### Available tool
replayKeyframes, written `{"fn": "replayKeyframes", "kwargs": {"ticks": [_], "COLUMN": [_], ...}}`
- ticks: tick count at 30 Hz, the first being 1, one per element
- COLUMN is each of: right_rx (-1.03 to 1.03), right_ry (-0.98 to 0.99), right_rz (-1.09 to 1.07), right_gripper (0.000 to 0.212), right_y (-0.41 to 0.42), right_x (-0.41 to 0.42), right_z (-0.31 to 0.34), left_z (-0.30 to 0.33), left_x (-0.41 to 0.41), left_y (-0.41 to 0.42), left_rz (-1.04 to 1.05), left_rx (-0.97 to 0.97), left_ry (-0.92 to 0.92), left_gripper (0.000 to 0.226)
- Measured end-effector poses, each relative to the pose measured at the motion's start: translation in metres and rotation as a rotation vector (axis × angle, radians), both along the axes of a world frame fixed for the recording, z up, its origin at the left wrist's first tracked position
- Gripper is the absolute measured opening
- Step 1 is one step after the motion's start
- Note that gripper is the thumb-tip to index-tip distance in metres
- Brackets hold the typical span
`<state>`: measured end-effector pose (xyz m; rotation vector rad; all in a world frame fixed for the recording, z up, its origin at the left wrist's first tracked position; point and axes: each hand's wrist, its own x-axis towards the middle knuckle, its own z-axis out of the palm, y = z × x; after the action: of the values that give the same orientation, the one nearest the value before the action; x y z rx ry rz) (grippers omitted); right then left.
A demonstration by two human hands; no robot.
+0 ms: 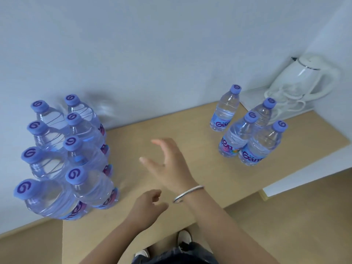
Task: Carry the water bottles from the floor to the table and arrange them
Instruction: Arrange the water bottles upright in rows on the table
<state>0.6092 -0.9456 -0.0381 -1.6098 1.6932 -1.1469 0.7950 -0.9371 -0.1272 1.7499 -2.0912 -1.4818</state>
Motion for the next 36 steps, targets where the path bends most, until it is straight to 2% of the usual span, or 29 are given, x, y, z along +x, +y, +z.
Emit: {"fn": "replayKeyframes", "kwargs": {"ticks": [1, 2, 3, 4, 5, 7, 11, 14, 19, 22, 24, 27, 29, 32, 34, 36], "right_rx": [-0.097, -0.185, -0.252, -0.294, -0.304, -0.21, 0.043, 0.025, -0.027, -0.023, -0.027, -0.019, -0.029, -0.052, -0.056, -0.055], "right_ry": [0.015, 0.019, 0.017, 0.008, -0.001, -0.023, -0.067, -0.04, 0.134, 0.126, 0.054, -0.108, -0.157, -0.236, -0.289, -0.365], "right_rz": [-0.189, -0.377, -0.551, -0.692, -0.789, -0.821, -0.675, -0.691, -0.656, -0.586, -0.482, -0.187, 0.016, 0.19, 0.255, 0.331], "right_gripper": [0.043, 0.037, 0.034, 0.035, 0.04, 0.051, 0.067, 0.06, 0.048, 0.044, 0.037, 0.027, 0.024, 0.03, 0.031, 0.034], "right_y": [0.0, 0.002, 0.003, 0.003, 0.003, -0.003, -0.02, -0.027, -0.032, -0.032, -0.033, -0.032, -0.031, -0.036, -0.039, -0.041], "right_x": [-0.031, -0.063, -0.092, -0.119, -0.142, -0.172, -0.19, -0.193, -0.19, -0.185, -0.18, -0.163, -0.147, -0.124, -0.11, -0.096], "right_z": [0.005, 0.01, 0.016, 0.02, 0.022, 0.019, -0.008, -0.022, -0.026, -0.016, 0.0, 0.034, 0.055, 0.082, 0.095, 0.104], "left_z": [-0.008, -0.002, 0.0, -0.003, -0.001, -0.006, 0.002, 0.004, 0.002, 0.002, 0.007, 0.024, 0.038, 0.057, 0.065, 0.072], "left_x": [-0.047, -0.078, -0.082, -0.096, -0.106, -0.113, -0.138, -0.141, -0.141, -0.143, -0.144, -0.145, -0.137, -0.112, -0.095, -0.082], "left_y": [-0.002, 0.007, 0.007, 0.007, 0.005, 0.002, 0.006, -0.002, -0.01, -0.013, -0.016, -0.021, -0.025, -0.024, -0.021, -0.018], "left_rz": [-0.055, 0.056, -0.003, 0.038, 0.062, 0.031, -0.036, 0.01, 0.092, 0.161, 0.211, 0.272, 0.296, 0.347, 0.328, 0.301], "left_rx": [0.0, -0.127, -0.092, -0.088, -0.062, -0.03, 0.005, 0.002, -0.006, -0.014, -0.016, 0.027, 0.181, 0.528, 0.6, 0.547], "left_ry": [0.09, 0.009, 0.082, 0.108, 0.109, 0.091, 0.085, 0.097, 0.092, 0.126, 0.179, 0.328, 0.578, 0.999, 1.103, 1.114], "left_gripper": [0.053, 0.053, 0.053, 0.052, 0.052, 0.052, 0.054, 0.052, 0.051, 0.052, 0.054, 0.068, 0.084, 0.104, 0.109, 0.105]}}
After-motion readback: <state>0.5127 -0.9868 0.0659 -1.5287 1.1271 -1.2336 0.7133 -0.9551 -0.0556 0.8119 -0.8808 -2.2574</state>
